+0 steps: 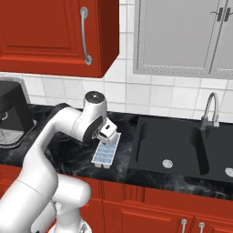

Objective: The ice cube tray has been filled with water. Take the tray and place it in the freezer to make ice. Close the freezer door after placing the tray.

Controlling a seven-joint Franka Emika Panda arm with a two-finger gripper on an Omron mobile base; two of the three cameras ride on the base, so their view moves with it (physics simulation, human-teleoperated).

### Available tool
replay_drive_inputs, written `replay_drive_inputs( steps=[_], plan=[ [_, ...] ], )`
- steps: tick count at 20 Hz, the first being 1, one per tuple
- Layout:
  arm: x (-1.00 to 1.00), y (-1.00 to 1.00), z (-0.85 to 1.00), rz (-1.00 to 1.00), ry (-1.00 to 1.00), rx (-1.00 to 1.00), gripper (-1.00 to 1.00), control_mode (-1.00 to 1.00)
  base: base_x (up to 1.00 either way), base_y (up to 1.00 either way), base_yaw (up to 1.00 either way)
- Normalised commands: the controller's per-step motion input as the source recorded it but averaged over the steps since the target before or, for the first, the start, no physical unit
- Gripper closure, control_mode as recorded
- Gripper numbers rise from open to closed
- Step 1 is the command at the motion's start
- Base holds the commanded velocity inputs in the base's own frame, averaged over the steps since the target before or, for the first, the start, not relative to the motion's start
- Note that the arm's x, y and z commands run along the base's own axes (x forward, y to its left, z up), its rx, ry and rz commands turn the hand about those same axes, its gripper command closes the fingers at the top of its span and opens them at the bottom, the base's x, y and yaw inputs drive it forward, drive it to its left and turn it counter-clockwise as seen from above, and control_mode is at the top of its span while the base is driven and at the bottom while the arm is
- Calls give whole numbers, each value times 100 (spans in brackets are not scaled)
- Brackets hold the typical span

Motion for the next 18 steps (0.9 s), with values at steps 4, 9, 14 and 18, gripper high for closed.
replay_drive_inputs(
  steps=[4, 9, 14, 18],
  plan=[
    [39, -7, -18, 0, 0, 0, -100, -100, 0, 0, 0],
    [38, -8, -12, 0, 0, 0, -100, -100, 0, 0, 0],
    [34, -8, -6, 0, 0, 1, -100, -100, 0, 0, 0],
    [30, -2, -12, 0, 0, 0, -100, -100, 0, 0, 0]
  ],
)
